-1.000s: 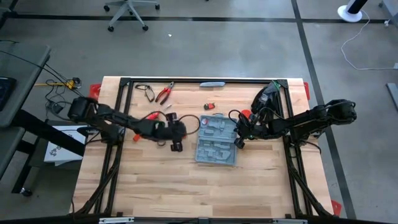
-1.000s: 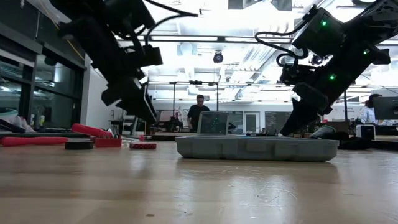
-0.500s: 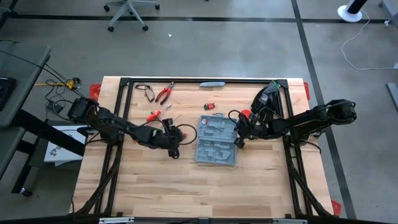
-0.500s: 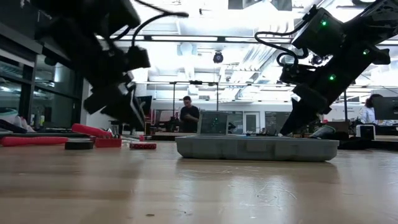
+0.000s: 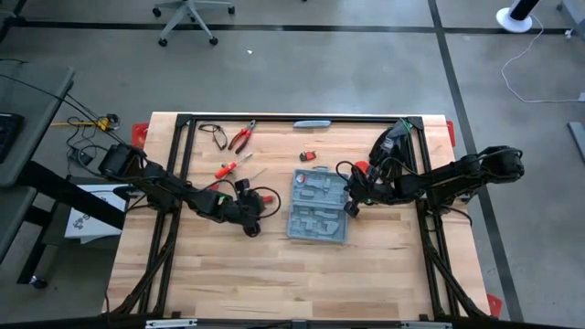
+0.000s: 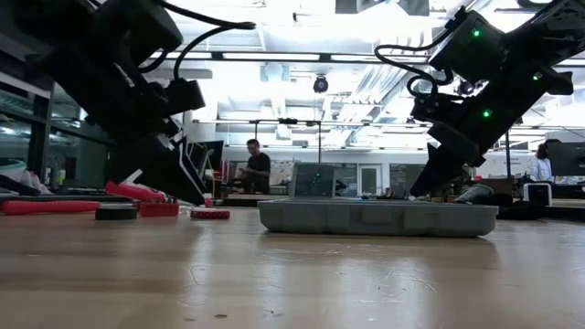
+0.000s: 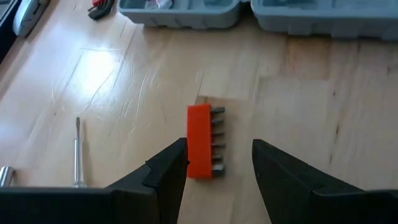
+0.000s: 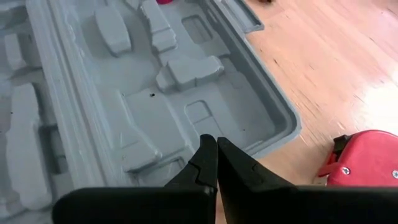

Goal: Prefit tool cases
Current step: Put the right orange multi-bit set into the gray tool case

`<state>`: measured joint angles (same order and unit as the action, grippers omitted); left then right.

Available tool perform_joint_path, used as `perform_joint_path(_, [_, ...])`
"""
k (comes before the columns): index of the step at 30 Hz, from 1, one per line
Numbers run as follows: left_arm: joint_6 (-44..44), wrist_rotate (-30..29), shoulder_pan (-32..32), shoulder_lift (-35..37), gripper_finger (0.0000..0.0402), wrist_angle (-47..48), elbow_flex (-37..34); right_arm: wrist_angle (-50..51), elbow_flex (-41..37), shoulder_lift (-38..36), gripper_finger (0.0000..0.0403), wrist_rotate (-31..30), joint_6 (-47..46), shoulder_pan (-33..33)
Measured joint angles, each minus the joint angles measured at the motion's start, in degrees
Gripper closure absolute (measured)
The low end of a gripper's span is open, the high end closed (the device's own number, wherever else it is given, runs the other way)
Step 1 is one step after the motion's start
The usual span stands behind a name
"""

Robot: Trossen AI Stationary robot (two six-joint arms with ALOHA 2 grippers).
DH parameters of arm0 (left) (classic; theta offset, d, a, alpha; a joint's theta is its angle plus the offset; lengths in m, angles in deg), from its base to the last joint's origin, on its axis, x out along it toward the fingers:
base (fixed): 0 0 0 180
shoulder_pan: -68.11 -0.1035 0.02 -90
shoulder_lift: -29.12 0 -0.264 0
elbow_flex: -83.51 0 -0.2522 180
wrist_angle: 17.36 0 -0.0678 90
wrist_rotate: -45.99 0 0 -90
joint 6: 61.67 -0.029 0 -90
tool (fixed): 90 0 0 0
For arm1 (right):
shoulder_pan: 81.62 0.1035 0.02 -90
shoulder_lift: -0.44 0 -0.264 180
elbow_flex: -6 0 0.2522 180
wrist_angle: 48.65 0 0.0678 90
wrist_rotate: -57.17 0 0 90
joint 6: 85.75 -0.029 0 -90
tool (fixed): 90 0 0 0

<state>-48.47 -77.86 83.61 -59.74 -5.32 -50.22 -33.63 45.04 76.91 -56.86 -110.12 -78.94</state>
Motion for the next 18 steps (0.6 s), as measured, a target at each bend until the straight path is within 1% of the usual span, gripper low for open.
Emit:
perform_joint_path(8, [3.74,-1.41,0.0,0.0,0.0232,0.03,0.0,-0.62,0.0,0.0,0.0402,-0.06,0.11,-0.02])
perform_joint_path(12, [5.37,-1.5,-0.02,0.0,0.0232,0.03,0.0,-2.56,0.0,0.0,0.0402,-0.17,3.07,-0.17])
perform_joint_path(18, [7.62,0.41,-0.02,0.0,0.0232,0.05,0.0,-4.29,-0.02,0.0,0.0402,-0.15,3.96,-0.98])
